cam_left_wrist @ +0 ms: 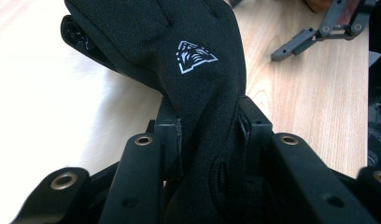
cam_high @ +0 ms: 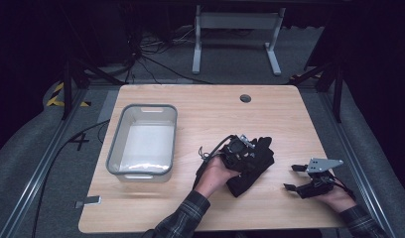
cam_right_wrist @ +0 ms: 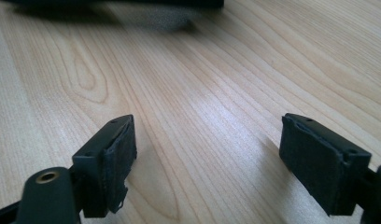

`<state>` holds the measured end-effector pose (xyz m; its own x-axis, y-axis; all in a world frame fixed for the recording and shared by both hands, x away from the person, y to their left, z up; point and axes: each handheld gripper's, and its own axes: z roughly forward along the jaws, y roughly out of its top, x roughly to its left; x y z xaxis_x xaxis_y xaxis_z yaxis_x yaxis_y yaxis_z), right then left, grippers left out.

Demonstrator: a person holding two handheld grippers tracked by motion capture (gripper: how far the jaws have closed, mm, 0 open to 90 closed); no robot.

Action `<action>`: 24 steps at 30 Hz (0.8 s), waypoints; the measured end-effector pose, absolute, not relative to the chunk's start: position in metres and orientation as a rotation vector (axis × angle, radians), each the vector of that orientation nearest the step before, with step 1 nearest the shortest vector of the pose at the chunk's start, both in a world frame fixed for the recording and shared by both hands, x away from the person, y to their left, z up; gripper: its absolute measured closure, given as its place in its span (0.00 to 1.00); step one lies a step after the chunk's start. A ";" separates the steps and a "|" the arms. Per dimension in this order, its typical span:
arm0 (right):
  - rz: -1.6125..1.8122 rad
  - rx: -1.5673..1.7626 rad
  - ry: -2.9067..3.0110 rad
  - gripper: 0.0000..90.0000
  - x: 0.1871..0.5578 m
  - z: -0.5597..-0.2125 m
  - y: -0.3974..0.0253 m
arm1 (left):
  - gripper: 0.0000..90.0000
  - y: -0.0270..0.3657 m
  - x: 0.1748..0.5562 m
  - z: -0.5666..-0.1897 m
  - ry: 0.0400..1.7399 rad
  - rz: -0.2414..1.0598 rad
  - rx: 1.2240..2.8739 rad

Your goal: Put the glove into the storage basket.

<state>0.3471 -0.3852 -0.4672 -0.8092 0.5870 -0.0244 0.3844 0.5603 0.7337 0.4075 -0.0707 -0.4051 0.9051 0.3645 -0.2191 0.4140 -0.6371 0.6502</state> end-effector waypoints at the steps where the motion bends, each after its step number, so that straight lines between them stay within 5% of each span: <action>1: 1.094 0.806 2.530 0.21 0.347 -0.467 -0.385 | 0.75 -0.061 0.410 -0.398 0.571 -0.077 2.309; 24: 1.095 0.805 2.530 0.21 0.347 -0.467 -0.385 | 0.75 0.058 0.430 -0.343 0.805 0.100 2.174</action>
<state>0.3474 -0.3853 -0.4672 -0.8096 0.5864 -0.0253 0.3830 0.5605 0.7342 0.4299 0.0577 -0.3433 0.7944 0.5781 -0.1861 0.5150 -0.4787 0.7111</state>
